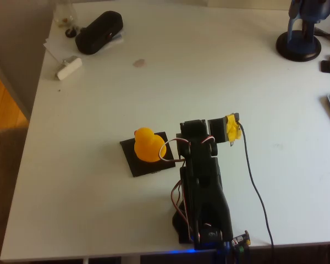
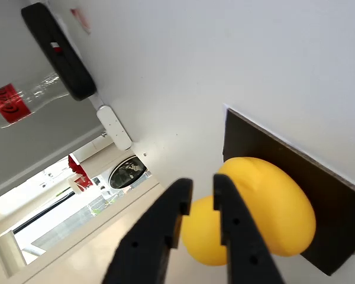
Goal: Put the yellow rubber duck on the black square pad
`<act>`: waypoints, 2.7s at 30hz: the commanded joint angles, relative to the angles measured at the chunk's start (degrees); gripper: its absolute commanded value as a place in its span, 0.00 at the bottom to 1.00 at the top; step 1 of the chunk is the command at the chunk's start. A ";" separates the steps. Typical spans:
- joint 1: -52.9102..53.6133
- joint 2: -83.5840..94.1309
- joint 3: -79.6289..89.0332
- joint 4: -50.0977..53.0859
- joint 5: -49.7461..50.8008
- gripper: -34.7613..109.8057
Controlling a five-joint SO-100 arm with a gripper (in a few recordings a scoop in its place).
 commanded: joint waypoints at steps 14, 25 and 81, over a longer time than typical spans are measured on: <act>-1.67 1.05 3.60 -0.26 -0.18 0.27; -2.29 1.05 3.78 -0.18 -0.79 0.27; -1.85 1.05 3.87 -0.18 -0.79 0.26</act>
